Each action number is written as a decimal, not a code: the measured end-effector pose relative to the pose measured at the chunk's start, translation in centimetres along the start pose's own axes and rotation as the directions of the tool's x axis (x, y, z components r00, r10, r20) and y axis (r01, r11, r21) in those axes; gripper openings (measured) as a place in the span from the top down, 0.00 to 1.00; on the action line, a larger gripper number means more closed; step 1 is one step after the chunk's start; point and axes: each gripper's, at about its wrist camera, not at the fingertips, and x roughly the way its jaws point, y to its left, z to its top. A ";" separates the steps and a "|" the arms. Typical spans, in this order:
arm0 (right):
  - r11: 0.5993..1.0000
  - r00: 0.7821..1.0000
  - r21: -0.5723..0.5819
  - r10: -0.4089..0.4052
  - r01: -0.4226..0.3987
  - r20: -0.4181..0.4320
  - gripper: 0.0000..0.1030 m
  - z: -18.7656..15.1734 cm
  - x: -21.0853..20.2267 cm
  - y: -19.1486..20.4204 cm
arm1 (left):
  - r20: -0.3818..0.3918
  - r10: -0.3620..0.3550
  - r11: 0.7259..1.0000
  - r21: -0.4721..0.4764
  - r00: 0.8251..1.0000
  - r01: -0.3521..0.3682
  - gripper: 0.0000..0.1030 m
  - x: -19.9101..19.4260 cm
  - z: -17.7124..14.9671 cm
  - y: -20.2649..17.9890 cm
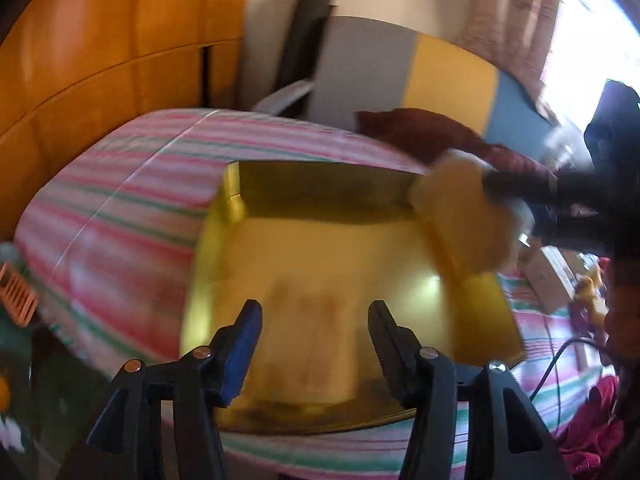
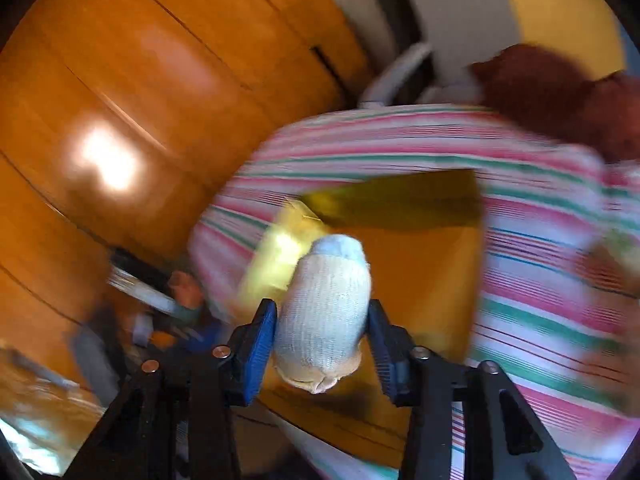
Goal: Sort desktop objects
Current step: 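Drop the sponge into the gold tray with the left gripper while the right gripper drops the sock there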
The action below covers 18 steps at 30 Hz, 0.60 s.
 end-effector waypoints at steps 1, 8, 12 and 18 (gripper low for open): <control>1.000 1.000 0.015 0.024 -0.024 0.005 0.50 0.6 0.6 0.3 | 0.002 0.012 1.000 -0.010 1.000 -0.012 0.43 -0.1 -0.1 0.3; 1.000 1.000 0.007 0.003 -0.003 0.007 0.25 -0.1 1.6 0.9 | 0.022 0.021 0.999 -0.036 1.000 -0.020 0.39 -0.1 -0.8 1.1; 0.999 0.998 -0.006 -0.041 0.040 -0.045 0.25 -1.6 1.5 0.1 | 0.045 0.000 0.998 -0.061 0.999 0.003 0.39 -0.8 -0.9 0.7; 0.991 0.960 -0.041 -0.131 0.124 -0.249 0.25 -5.0 3.5 -1.5 | 0.056 -0.006 0.997 -0.078 0.998 0.010 0.39 -1.0 -0.5 0.4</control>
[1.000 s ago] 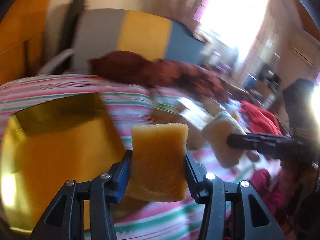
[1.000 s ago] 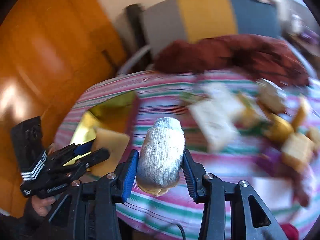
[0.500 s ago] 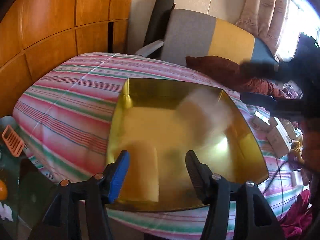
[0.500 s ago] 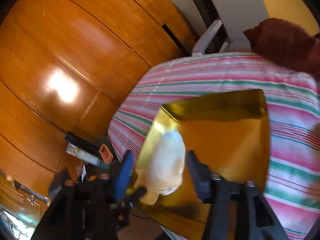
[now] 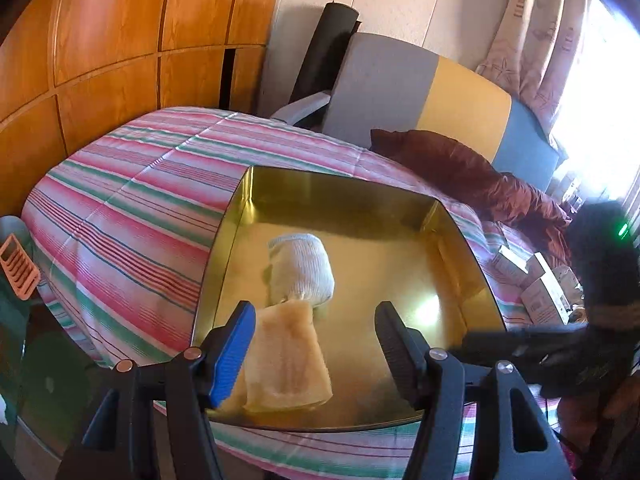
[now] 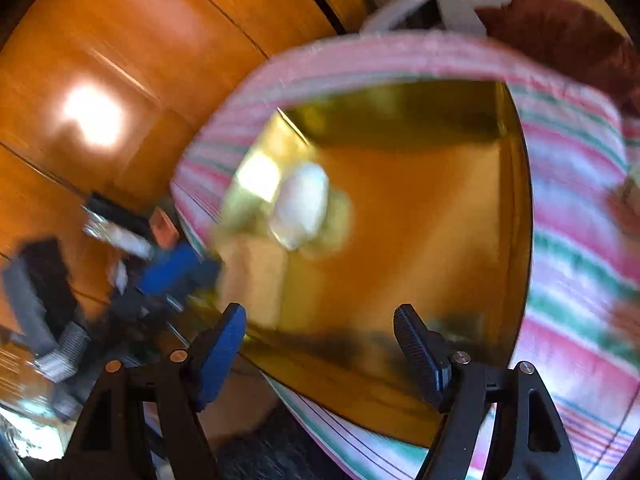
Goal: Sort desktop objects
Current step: 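Drop the sponge into the gold tray with the left gripper while the right gripper drops the sock there, then move both grippers back over the items on the bed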
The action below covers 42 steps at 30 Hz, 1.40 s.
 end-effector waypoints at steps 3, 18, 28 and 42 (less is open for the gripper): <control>0.996 0.995 0.025 -0.088 0.089 -0.039 0.26 -0.7 0.8 -1.5 | -0.001 -0.003 1.000 0.003 1.000 0.003 0.39 0.0 0.1 0.0; 0.955 0.956 0.044 -0.293 0.294 -0.025 0.27 -0.8 -1.4 -4.7 | 0.001 -0.076 0.996 0.050 0.997 0.076 0.39 0.0 0.5 -2.8; 0.968 0.959 0.161 -0.220 0.192 0.178 0.22 -2.7 -6.6 -6.9 | 0.003 -0.130 0.986 0.105 0.991 0.129 0.39 -0.7 1.4 -5.9; 0.852 0.810 0.413 -0.474 0.323 0.346 0.16 -11.3 -20.3 -16.2 | -0.163 -0.394 0.874 0.238 0.904 0.424 0.39 0.7 3.8 -19.0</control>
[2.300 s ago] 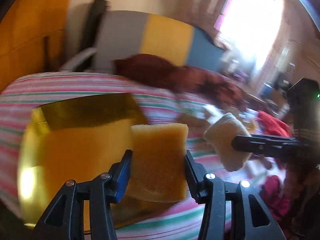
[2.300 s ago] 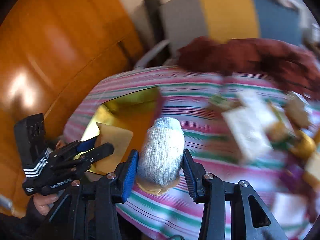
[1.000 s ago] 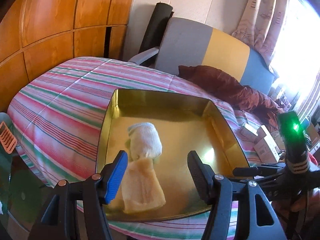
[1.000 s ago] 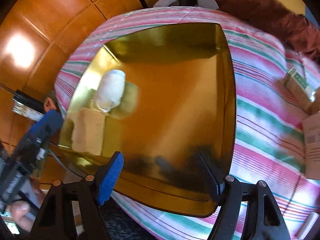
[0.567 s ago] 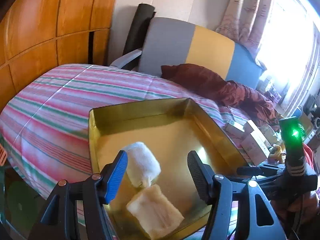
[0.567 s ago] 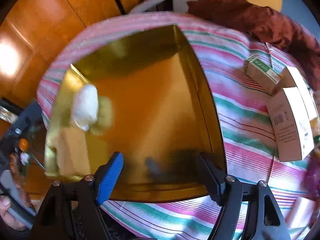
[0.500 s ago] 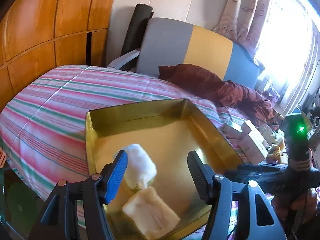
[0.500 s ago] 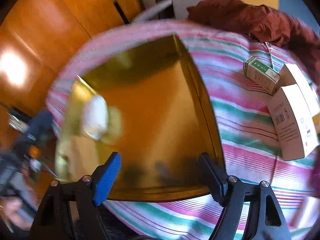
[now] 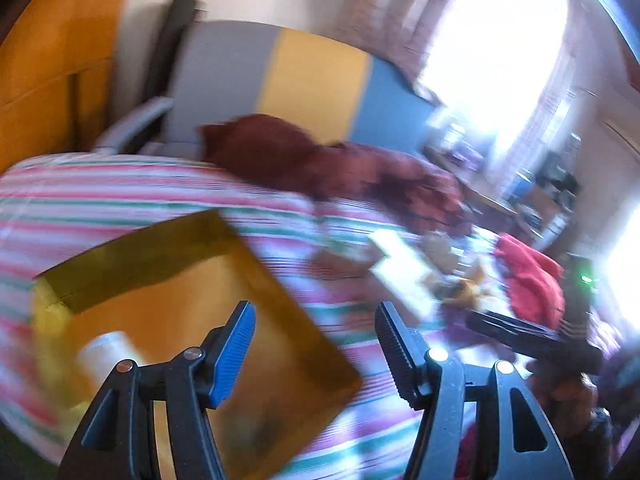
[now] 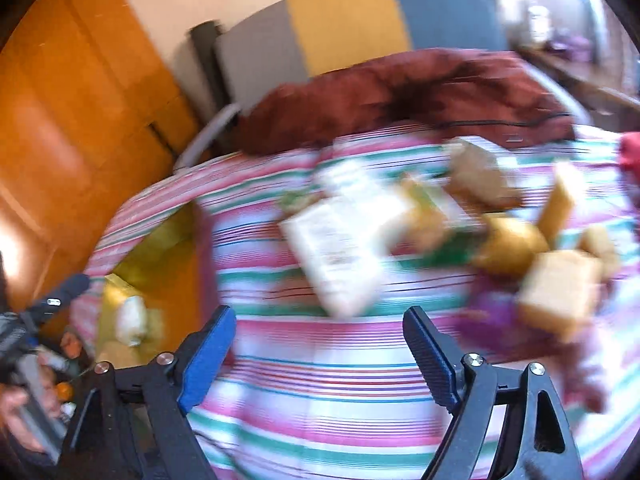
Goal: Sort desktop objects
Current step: 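Move both grippers back over the items on the bed, then grasp a white printed box with the left gripper while the right gripper grasps a white barcode box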
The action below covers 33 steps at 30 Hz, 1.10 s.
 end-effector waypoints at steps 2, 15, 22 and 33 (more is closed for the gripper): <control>0.998 0.998 0.025 -0.062 0.062 0.013 0.16 1.2 -0.9 -2.6 | -0.049 -0.064 0.997 0.039 0.997 0.066 0.39 2.1 0.8 -2.7; 0.999 0.992 0.029 -0.025 0.021 0.128 0.11 4.0 -2.0 -9.9 | -0.355 0.025 0.997 -0.058 0.934 -0.048 0.21 17.2 0.5 -9.1; 0.989 0.989 0.119 0.068 -0.083 0.131 0.08 3.6 -1.8 -11.9 | -0.344 0.095 0.988 -0.081 0.934 -0.130 0.20 20.2 0.0 -9.9; 0.998 0.995 0.047 0.032 -0.036 0.099 0.06 3.4 -0.9 -10.7 | -0.333 0.112 0.991 -0.030 0.936 -0.129 0.29 21.6 -0.4 -9.3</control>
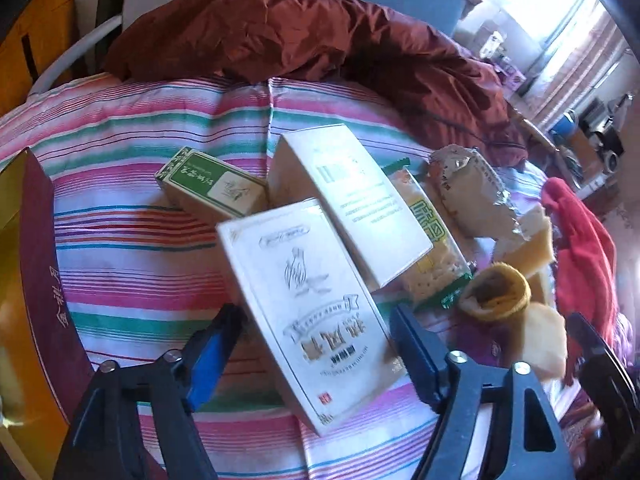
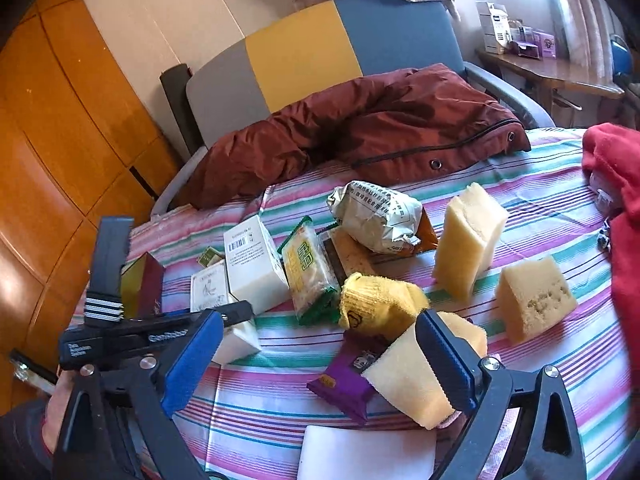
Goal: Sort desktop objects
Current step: 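Grasp a white printed box with the left gripper while the right gripper grasps a white barcode box, then carry both white boxes to the gold tray and open both grippers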
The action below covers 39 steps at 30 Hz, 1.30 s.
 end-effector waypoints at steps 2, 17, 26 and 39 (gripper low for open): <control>1.000 1.000 -0.021 -0.013 0.013 -0.007 0.07 -0.1 0.2 0.3 | 0.003 -0.009 0.999 0.036 1.000 0.009 0.32 -0.4 -0.3 0.1; 0.987 0.992 -0.156 0.030 -0.049 -0.122 0.30 4.1 6.3 6.4 | 0.067 -0.071 0.989 0.133 0.995 0.061 0.45 -2.6 -2.5 1.4; 0.963 0.950 -0.269 -0.051 -0.036 -0.309 0.33 6.3 15.8 9.3 | 0.078 -0.089 0.981 0.179 0.993 0.074 0.44 -3.1 -3.7 1.4; 0.984 0.984 -0.176 -0.031 -0.001 -0.175 0.51 5.6 10.5 7.8 | 0.137 -0.151 0.975 0.183 0.979 0.125 0.47 -5.1 -4.0 1.7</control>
